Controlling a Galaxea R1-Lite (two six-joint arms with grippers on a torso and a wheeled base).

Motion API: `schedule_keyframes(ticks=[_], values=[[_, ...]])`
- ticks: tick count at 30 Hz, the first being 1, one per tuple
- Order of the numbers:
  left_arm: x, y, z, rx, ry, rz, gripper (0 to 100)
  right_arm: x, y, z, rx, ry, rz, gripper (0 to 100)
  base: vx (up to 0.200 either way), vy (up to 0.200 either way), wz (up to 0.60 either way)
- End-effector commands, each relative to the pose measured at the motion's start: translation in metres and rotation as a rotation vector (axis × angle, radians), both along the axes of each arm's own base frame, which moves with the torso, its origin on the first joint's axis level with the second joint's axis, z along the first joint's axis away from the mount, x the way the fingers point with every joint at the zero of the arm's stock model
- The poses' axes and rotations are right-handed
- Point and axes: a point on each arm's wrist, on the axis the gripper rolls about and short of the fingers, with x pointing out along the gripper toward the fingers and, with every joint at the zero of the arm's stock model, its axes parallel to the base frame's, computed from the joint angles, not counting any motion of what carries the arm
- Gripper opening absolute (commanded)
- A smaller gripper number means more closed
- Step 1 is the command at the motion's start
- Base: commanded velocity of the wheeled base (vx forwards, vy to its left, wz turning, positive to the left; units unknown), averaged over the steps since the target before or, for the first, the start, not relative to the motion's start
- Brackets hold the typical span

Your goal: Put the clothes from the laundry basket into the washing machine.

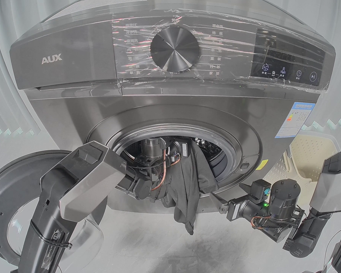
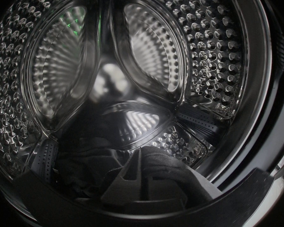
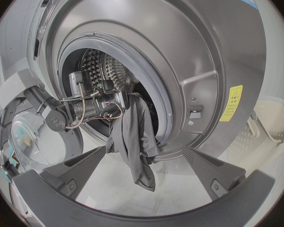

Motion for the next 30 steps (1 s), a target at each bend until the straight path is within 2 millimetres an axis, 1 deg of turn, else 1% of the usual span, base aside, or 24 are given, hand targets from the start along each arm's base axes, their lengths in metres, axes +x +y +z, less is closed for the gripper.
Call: schedule_keyframes(ticks=[1,5,8,12,19,20,23,25,26,28,29,30], values=[[0.012,-0.002,-0.011,-0.003,-0.007,0.044,0,0.000,0.000,0.000,-0.001,0.001,0.000,100,0.000,0.000,0.00],[0.029,0.002,-0.006,-0.031,-0.048,0.124,0,0.000,0.000,0.000,0.001,0.002,0.000,100,0.000,0.000,0.00],[0.037,0.006,-0.001,-0.047,-0.072,0.159,0,0.000,0.000,0.000,-0.001,0.001,0.000,100,0.000,0.000,0.00],[0.037,0.009,0.001,-0.045,-0.070,0.164,0,0.000,0.000,-0.001,0.000,0.003,0.000,100,0.000,0.000,0.00],[0.034,0.005,-0.003,-0.039,-0.059,0.153,0,0.000,0.000,-0.002,-0.002,0.005,0.000,100,0.000,0.000,0.00],[0.033,0.005,-0.005,-0.037,-0.054,0.152,100,0.000,0.000,-0.001,-0.001,0.004,0.000,100,0.000,0.000,0.00],[0.025,0.001,-0.007,-0.022,-0.029,0.138,100,0.000,0.000,-0.001,-0.001,0.004,0.000,100,0.000,0.000,0.00],[0.016,0.001,-0.006,-0.002,-0.003,0.121,100,0.000,0.000,-0.001,-0.001,0.004,0.000,100,0.000,0.000,0.00],[0.014,0.001,-0.004,-0.001,-0.002,0.118,100,0.000,0.000,-0.001,-0.001,0.004,0.000,100,0.000,0.000,0.00],[0.000,-0.002,-0.003,0.030,0.040,0.084,100,0.000,0.000,-0.001,-0.001,0.004,0.000,100,0.000,0.000,0.00],[-0.002,-0.003,-0.003,0.036,0.048,0.076,100,0.000,0.000,-0.001,0.000,0.003,0.000,100,0.000,0.000,0.00],[-0.009,-0.003,-0.001,0.050,0.069,0.052,100,0.000,0.000,-0.001,-0.001,0.004,0.000,100,0.000,0.000,0.00]])
